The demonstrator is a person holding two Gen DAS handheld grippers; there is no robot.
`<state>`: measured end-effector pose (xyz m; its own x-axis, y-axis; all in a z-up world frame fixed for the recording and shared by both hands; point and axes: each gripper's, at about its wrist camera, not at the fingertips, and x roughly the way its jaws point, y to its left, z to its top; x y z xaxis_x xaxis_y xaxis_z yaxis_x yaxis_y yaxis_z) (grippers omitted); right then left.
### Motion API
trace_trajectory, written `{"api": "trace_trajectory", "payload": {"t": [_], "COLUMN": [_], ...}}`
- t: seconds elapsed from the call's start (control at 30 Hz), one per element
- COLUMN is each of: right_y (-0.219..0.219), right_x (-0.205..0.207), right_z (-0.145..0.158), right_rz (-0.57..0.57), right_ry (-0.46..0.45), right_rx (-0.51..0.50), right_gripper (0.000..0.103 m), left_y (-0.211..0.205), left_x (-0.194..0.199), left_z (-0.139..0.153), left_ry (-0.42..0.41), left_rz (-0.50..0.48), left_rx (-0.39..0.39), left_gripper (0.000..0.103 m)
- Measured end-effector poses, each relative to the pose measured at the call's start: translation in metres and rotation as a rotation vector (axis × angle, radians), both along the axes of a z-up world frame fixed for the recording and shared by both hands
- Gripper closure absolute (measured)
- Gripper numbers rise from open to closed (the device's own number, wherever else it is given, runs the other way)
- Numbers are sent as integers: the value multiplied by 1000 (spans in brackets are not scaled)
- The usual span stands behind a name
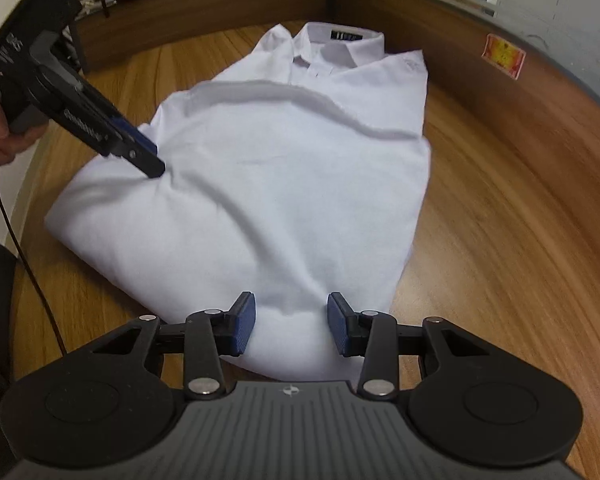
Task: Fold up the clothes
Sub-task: 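Fold the hem up toward the collar and open both grippers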
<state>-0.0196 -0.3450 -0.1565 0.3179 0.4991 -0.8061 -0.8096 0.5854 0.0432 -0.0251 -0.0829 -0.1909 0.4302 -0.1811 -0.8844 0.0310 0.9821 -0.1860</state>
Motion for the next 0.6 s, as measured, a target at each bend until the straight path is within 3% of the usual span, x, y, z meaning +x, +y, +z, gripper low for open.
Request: {"api": "trace_trajectory", "payload": {"t": [0.17, 0.37, 0.47, 0.53, 0.6], "right_y": [-22, -38, -42, -44, -43], "right_x": [-13, -17, -15, -15, -13], "right_z": [20, -6, -11, 1, 13], "right_rz": [-3, -28, -51, -55, -50], "right_ry": [-20, 30, 45, 21, -16], "right_rx": [50, -14, -22, 12, 37], "right_gripper": [59, 57, 57, 57, 57], "left_y": [0, -2, -11, -16, -22], "left_x": [-3, -4, -17, -27, -39], "left_z": [0, 4, 23, 36, 46], "left_ry": [-3, 0, -75, -127, -166], "left_rz": [31, 56, 44, 36, 21], "left_rx": [-2, 17, 65, 97, 100], "left_gripper": [63, 61, 40, 18, 10]}}
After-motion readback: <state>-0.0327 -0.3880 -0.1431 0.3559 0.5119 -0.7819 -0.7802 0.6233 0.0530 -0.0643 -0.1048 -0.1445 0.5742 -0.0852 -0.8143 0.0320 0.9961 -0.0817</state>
